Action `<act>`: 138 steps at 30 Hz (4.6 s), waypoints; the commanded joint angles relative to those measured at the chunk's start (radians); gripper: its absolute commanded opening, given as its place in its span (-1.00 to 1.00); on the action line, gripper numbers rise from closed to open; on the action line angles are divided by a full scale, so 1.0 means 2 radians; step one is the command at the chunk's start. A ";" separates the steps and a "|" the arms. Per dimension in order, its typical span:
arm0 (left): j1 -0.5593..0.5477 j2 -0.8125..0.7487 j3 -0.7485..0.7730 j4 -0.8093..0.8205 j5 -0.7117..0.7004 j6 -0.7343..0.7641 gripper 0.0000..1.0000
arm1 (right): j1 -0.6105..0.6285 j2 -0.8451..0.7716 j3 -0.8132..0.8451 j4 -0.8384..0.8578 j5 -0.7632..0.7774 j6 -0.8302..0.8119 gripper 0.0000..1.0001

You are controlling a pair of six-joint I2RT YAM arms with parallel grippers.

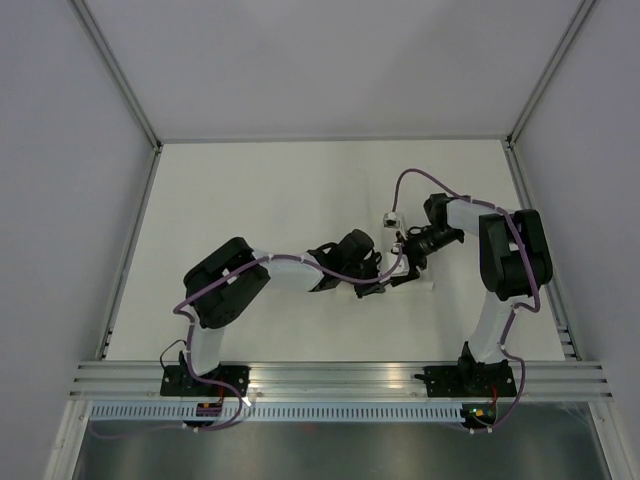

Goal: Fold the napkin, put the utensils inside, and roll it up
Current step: Roll the napkin with the utensil

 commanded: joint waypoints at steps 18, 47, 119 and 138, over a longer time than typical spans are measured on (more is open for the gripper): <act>0.075 0.094 0.052 -0.133 0.221 -0.113 -0.95 | -0.119 -0.230 -0.101 0.129 -0.017 -0.036 0.26; 0.098 0.187 0.159 -0.235 0.259 -0.154 -0.95 | 0.173 -0.323 -0.333 0.434 0.258 0.054 0.16; -0.116 -0.104 -0.187 0.201 -0.232 0.068 0.28 | 0.075 0.125 0.049 -0.096 0.059 -0.151 -0.88; -0.105 -0.044 -0.124 0.086 -0.166 0.028 -0.95 | 0.075 0.110 0.033 -0.059 0.069 -0.122 -0.64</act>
